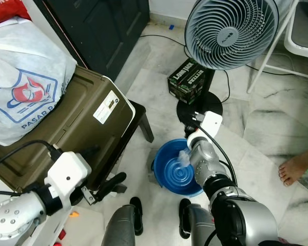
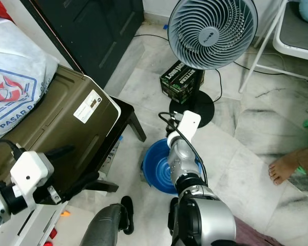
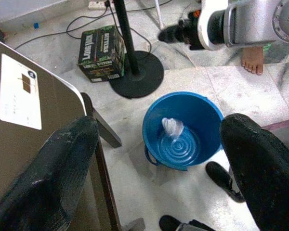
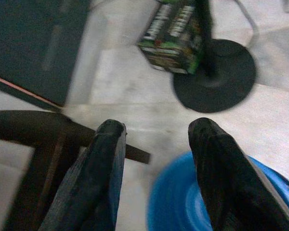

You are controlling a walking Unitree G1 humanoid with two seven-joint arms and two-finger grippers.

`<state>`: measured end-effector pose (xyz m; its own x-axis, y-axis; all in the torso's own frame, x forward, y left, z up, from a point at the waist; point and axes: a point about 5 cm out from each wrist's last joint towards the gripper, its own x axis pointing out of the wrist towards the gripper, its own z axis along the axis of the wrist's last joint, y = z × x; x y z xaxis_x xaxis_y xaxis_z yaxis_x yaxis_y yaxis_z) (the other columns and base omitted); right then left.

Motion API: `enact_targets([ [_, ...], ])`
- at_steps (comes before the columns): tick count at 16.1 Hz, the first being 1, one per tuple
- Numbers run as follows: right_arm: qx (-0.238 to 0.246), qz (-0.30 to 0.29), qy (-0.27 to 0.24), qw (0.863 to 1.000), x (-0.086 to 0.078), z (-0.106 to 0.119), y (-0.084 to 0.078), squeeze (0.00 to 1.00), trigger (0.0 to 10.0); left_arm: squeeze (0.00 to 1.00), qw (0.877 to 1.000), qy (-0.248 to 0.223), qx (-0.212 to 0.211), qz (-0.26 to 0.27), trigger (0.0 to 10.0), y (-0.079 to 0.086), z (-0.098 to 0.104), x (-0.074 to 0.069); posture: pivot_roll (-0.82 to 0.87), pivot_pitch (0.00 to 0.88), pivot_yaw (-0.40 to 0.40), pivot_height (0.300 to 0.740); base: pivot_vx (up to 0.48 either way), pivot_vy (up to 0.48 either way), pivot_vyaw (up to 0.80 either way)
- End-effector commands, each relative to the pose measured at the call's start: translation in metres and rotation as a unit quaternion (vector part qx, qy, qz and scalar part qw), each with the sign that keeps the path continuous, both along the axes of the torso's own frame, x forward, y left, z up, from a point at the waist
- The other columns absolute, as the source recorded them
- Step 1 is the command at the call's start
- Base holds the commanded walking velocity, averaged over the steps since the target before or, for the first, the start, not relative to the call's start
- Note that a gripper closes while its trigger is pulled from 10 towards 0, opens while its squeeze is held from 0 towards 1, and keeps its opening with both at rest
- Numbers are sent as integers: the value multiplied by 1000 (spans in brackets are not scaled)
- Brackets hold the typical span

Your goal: Clean up the room

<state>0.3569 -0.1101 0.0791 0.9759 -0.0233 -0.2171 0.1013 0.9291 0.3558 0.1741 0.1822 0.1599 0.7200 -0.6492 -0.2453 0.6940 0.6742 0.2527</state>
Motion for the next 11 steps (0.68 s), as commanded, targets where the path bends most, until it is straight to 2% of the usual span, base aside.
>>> enact_targets([
  [1,20,32,-19,999,-4,0,13,1000,10000,0,1000,12,5,3,10000,3,-6,-1,235,341,133,740,0,0,0],
  [3,59,75,-66,993,-14,6,22,1000,10000,0,1000,12,1,5,10000,1,-9,0,217,340,128,740,0,0,0],
  [6,59,130,-117,983,-43,21,33,1000,10000,0,1000,8,-8,5,10000,-3,-15,5,181,322,113,740,0,0,0],
  [8,20,196,-145,970,-73,31,41,1000,10000,0,1000,-4,-19,11,10000,-6,-18,12,151,303,97,740,0,0,0],
  [9,-10,270,-156,950,-99,36,40,1000,10000,0,999,-16,-31,20,10000,-10,-20,20,128,285,84,740,0,0,0],
  [11,-32,315,-146,937,-114,35,34,1000,10000,0,999,-25,-39,26,10000,-15,-21,27,96,259,67,740,0,0,0],
])
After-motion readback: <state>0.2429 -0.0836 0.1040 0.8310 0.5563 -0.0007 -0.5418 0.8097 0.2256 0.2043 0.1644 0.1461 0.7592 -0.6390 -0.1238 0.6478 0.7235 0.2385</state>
